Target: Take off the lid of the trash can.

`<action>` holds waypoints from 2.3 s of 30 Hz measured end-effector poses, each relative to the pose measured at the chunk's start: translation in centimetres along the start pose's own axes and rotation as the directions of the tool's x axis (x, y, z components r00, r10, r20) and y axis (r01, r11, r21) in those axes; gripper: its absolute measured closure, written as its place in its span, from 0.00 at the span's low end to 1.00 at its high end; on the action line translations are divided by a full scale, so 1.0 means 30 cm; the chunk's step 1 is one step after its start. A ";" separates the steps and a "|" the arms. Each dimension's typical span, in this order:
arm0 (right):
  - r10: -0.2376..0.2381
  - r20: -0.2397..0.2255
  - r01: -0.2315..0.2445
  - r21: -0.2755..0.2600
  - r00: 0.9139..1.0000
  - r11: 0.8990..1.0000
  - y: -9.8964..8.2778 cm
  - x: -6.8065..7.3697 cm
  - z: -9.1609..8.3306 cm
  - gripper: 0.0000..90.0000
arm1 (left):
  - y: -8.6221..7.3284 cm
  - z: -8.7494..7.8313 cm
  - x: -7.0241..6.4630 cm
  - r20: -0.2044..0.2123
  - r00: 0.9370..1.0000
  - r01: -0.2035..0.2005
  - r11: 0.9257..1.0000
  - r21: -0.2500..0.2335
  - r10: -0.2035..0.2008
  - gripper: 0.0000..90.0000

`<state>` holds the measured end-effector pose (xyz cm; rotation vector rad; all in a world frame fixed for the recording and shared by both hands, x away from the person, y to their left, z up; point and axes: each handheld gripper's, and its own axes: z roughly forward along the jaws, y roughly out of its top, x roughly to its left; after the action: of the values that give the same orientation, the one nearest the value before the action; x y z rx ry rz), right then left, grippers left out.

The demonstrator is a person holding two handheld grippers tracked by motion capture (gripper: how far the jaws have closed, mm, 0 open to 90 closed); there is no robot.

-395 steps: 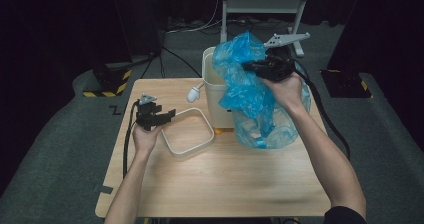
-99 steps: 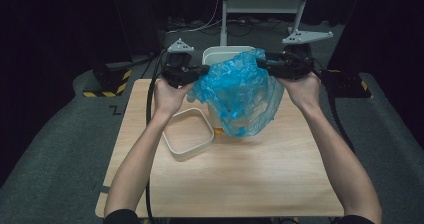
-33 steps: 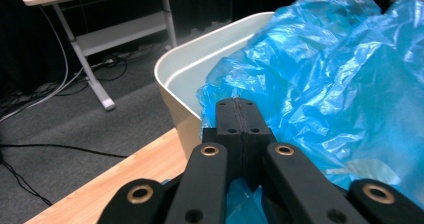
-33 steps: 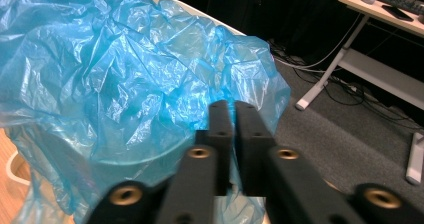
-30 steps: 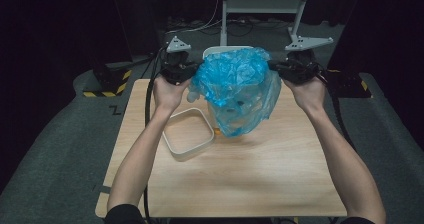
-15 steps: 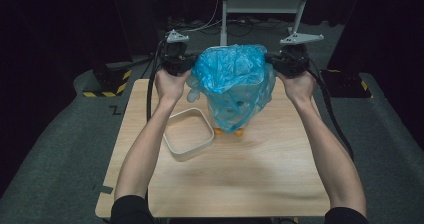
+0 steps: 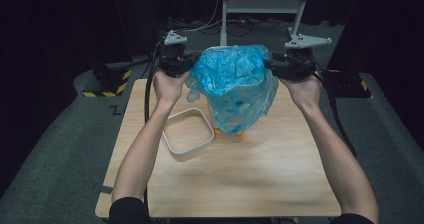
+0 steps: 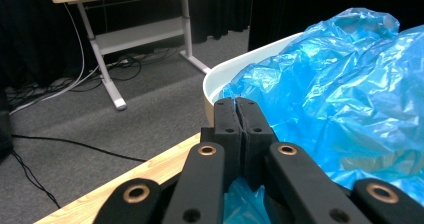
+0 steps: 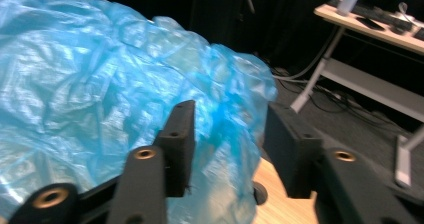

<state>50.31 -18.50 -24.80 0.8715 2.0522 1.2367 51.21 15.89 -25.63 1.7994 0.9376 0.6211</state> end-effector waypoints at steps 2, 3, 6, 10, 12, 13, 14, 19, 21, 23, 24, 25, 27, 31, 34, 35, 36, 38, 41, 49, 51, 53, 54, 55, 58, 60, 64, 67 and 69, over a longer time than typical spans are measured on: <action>0.029 0.026 -0.029 0.005 0.999 1.000 -0.003 -0.011 0.000 0.52 | 0.001 -0.005 -0.001 0.000 1.000 -0.004 1.000 -0.002 0.004 0.98; 0.046 0.036 -0.046 -0.003 0.998 0.999 -0.003 -0.019 0.001 0.51 | 0.001 -0.006 -0.002 0.002 1.000 -0.006 1.000 -0.003 0.006 0.98; 0.111 -0.010 -0.111 0.008 0.994 0.994 -0.007 -0.042 0.018 0.50 | 0.001 -0.008 -0.005 0.002 1.000 -0.019 1.000 0.002 0.019 0.98; 0.113 -0.050 -0.111 0.040 0.992 0.993 -0.018 -0.049 0.050 0.74 | 0.000 -0.010 -0.005 0.005 1.000 -0.022 1.000 0.003 0.022 0.98; 0.116 -0.079 -0.114 0.036 0.990 0.993 -0.018 -0.050 0.054 0.88 | 0.001 -0.013 -0.006 0.007 1.000 -0.021 1.000 0.001 0.021 0.98; 0.112 -0.085 -0.110 0.031 0.990 0.993 -0.016 -0.048 0.053 0.93 | 0.002 -0.015 -0.008 0.008 1.000 -0.020 1.000 -0.002 0.020 0.98; 0.099 -0.088 -0.097 0.023 0.991 0.995 -0.012 -0.045 0.052 0.97 | 0.003 -0.017 -0.008 0.008 1.000 -0.024 1.000 -0.005 0.024 0.98; 0.044 -0.099 -0.045 -0.010 0.994 0.999 0.033 -0.016 0.039 1.00 | 0.015 -0.030 -0.007 -0.004 0.999 -0.036 0.999 -0.019 0.036 0.98; 0.030 -0.103 -0.032 -0.016 0.994 0.999 0.057 -0.005 0.043 1.00 | 0.021 -0.036 0.000 -0.003 1.000 -0.023 0.999 -0.031 0.023 0.98; 0.013 -0.106 -0.015 -0.019 0.994 1.000 0.077 0.006 0.056 1.00 | 0.026 -0.038 0.005 -0.005 1.000 -0.017 0.999 -0.034 0.017 0.98; 0.010 -0.112 -0.012 -0.016 0.994 1.000 0.083 0.013 0.066 1.00 | 0.025 -0.035 0.007 -0.005 1.000 -0.012 0.999 -0.031 0.012 0.98; 0.009 -0.120 -0.010 -0.006 0.993 1.000 0.087 0.019 0.079 1.00 | 0.022 -0.030 0.009 -0.010 1.000 -0.016 1.000 -0.020 0.016 0.98; -0.002 -0.130 0.006 0.027 0.992 1.000 0.089 0.032 0.113 1.00 | 0.012 -0.016 0.014 -0.016 1.000 -0.014 1.000 0.002 0.014 0.98; 0.000 -0.139 0.015 0.108 0.990 0.994 0.069 0.046 0.177 1.00 | -0.011 0.000 0.029 -0.008 1.000 0.008 1.000 0.021 -0.008 0.97; 0.008 -0.143 0.014 0.149 0.990 0.989 0.055 0.040 0.201 1.00 | -0.021 0.007 0.033 -0.016 1.000 0.008 0.999 0.033 -0.008 0.97; 0.020 -0.147 0.002 0.148 0.989 0.989 0.054 0.036 0.201 1.00 | -0.023 0.011 0.035 -0.016 1.000 0.012 0.999 0.037 -0.011 0.97; 0.024 -0.149 -0.002 0.149 0.988 0.989 0.054 0.032 0.200 0.99 | -0.024 0.015 0.037 -0.019 1.000 0.012 0.999 0.040 -0.011 0.97; 0.031 -0.148 -0.008 0.154 0.989 0.988 0.053 0.031 0.195 0.91 | -0.029 0.025 0.040 -0.020 1.000 0.021 0.999 0.044 -0.020 0.97; 0.041 -0.144 -0.025 0.111 0.989 0.993 0.053 0.030 0.169 0.76 | -0.034 0.036 0.040 -0.019 1.000 0.023 0.999 0.049 -0.022 0.97; 0.030 -0.111 -0.031 -0.004 0.993 1.000 0.047 0.016 0.039 0.63 | -0.034 0.049 0.035 -0.029 0.999 0.025 0.998 0.050 -0.023 0.98; 0.020 -0.118 -0.023 -0.018 0.993 1.000 0.039 0.022 0.011 0.63 | -0.034 0.052 0.033 -0.031 0.999 0.025 0.999 0.048 -0.023 0.98; -0.001 -0.125 -0.002 -0.026 0.992 1.000 0.031 0.036 -0.007 0.63 | -0.034 0.053 0.032 -0.033 0.999 0.024 0.999 0.048 -0.023 0.98; -0.011 -0.126 0.008 -0.022 0.992 1.000 0.026 0.044 -0.011 0.64 | -0.034 0.054 0.031 -0.034 0.999 0.024 0.999 0.046 -0.022 0.98; -0.025 -0.124 0.023 -0.016 0.992 1.000 0.022 0.050 -0.012 0.66 | -0.033 0.054 0.031 -0.035 0.999 0.024 0.999 0.046 -0.022 0.98; -0.046 -0.117 0.048 0.018 0.992 0.999 0.012 0.055 0.002 0.80 | -0.032 0.051 0.031 -0.038 0.999 0.021 0.999 0.043 -0.020 0.98; -0.047 -0.120 0.051 0.032 0.992 0.998 0.006 0.047 0.015 0.92 | -0.032 0.046 0.032 -0.038 0.999 0.017 0.999 0.042 -0.016 0.98; -0.054 -0.105 0.058 0.031 0.993 0.998 0.003 0.037 0.025 1.00 | -0.031 0.038 0.037 -0.044 0.999 0.019 0.999 0.032 -0.017 0.98; -0.062 -0.070 0.064 0.022 0.996 0.998 0.004 0.028 0.030 1.00 | -0.030 0.039 0.039 -0.047 0.999 0.021 0.999 0.030 -0.020 0.98; -0.045 -0.052 0.046 0.019 0.998 0.999 0.005 0.013 0.039 1.00 | -0.029 0.045 0.040 -0.050 0.999 0.021 0.999 0.033 -0.019 0.98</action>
<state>50.98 -17.54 -25.20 0.8055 2.1165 1.2284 52.63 16.37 -26.98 1.8092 1.0036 0.6434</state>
